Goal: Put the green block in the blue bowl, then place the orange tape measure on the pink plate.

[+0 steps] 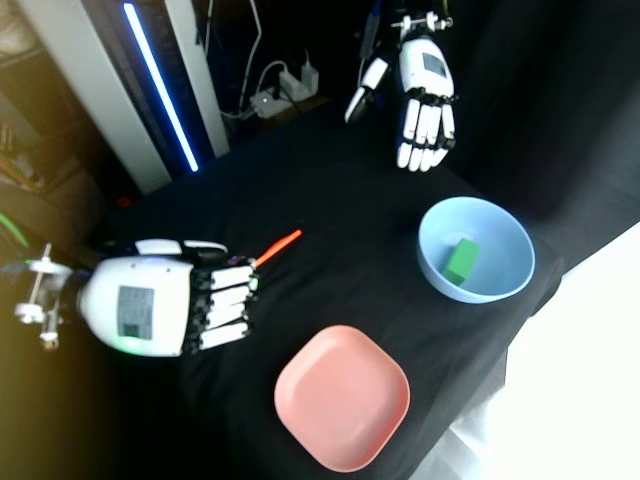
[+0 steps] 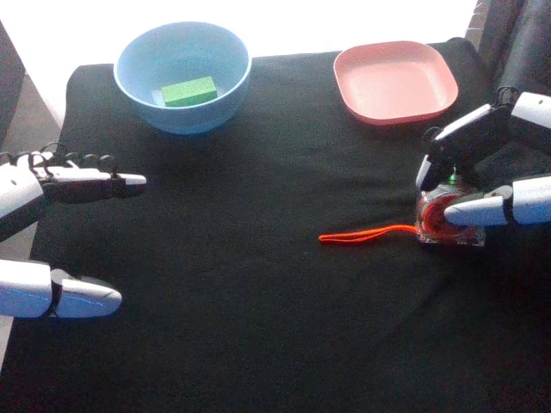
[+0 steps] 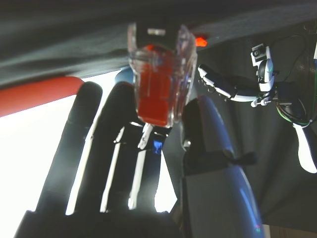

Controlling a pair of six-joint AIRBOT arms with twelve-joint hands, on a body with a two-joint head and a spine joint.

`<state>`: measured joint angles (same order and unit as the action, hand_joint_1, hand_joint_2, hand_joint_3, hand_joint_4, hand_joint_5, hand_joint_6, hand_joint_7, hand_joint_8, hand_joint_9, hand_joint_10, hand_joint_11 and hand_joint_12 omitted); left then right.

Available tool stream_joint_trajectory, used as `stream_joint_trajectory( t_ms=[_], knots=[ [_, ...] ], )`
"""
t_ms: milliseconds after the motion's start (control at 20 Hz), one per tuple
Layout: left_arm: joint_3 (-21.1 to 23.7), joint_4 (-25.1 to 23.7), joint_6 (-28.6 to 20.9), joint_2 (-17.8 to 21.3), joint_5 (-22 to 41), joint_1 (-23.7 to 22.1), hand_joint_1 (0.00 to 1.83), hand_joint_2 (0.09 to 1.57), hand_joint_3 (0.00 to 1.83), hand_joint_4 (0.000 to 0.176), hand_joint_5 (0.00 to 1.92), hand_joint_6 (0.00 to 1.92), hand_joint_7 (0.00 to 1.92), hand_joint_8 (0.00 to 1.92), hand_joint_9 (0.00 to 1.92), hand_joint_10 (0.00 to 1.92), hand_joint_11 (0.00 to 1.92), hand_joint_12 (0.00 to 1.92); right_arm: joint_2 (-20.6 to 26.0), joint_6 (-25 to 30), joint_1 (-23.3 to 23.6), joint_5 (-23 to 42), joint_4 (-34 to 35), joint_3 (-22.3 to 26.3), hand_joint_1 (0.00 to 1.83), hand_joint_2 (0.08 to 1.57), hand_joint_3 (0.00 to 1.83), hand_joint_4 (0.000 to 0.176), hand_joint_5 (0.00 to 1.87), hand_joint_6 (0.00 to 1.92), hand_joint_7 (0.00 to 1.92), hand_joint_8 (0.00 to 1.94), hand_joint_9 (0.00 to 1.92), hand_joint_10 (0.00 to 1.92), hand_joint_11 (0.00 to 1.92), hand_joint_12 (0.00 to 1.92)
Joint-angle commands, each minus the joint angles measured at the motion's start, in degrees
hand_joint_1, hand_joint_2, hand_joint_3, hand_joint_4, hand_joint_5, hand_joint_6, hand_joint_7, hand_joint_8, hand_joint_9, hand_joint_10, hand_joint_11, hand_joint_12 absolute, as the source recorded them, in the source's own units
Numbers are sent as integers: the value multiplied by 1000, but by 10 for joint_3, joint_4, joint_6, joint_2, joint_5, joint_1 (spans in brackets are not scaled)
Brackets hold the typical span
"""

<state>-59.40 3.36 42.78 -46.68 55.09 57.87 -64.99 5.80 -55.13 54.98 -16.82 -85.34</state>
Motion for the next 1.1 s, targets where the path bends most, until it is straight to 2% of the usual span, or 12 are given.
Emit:
stream_joint_trajectory(
  t_ms=[0,50,100,200,350,500,600,650,750,850,1000,1050],
  knots=[
    [-2,12,-5,3,71,-1,692,927,11,43,366,1,386,0,360,3,0,953,-3,0,4,34,3,3,1395,1057,0,0,974,799,1128,692,1126,1005,651,1160],
    [-1,12,-5,3,71,0,717,945,16,31,365,1,394,3,375,8,0,960,-3,0,4,33,1,3,1486,1058,0,0,952,847,1106,687,1176,839,768,1396],
    [-1,13,-6,3,72,1,718,955,12,26,380,1,411,2,401,7,5,996,-3,0,4,31,-5,4,1409,1065,1,0,948,829,1074,772,1150,955,883,1210],
    [-1,13,-6,3,74,2,728,955,8,34,386,2,413,1,414,9,5,1007,-3,3,4,31,-15,5,1486,1070,0,0,887,147,961,878,1022,1116,804,1279],
    [0,15,-6,3,77,2,707,951,1,42,408,3,455,7,460,13,47,989,-3,7,4,26,-29,9,1349,900,0,0,808,7,911,86,952,679,861,1242],
    [0,16,-7,3,77,4,687,936,0,17,431,1,488,3,483,6,84,963,-3,7,4,19,-37,9,1390,919,0,0,895,0,1023,16,1098,776,1001,1295],
    [0,17,-7,2,79,5,704,945,1,45,415,0,471,1,487,6,87,970,-3,7,4,17,-40,8,1501,1000,1,0,992,5,1070,661,1183,875,1017,1209],
    [0,17,-7,2,79,5,697,926,0,26,431,1,480,1,497,5,46,1048,-3,7,4,16,-42,7,1426,1030,0,0,1174,117,1078,818,1188,963,1060,1198],
    [0,17,-7,2,79,7,805,906,0,0,440,1,469,0,482,0,1,1103,-3,7,4,15,-45,5,1406,1044,0,0,1263,97,1065,907,1131,1077,1025,1220],
    [-1,18,-7,1,79,10,876,893,0,0,450,3,490,6,506,9,0,1172,-2,7,4,15,-46,4,1302,1042,0,0,1325,121,1111,1010,1163,934,1032,1369],
    [-1,20,-7,0,79,13,901,904,0,0,444,0,494,2,511,7,0,1212,2,6,4,31,-38,8,1287,1071,0,0,1296,149,1021,1185,1034,1273,930,1659],
    [-1,21,-7,0,80,13,894,912,2,0,431,1,479,2,482,5,0,1141,10,6,4,44,-27,11,1290,1064,0,0,1301,134,1049,1142,1078,1109,933,1506]
  ],
)
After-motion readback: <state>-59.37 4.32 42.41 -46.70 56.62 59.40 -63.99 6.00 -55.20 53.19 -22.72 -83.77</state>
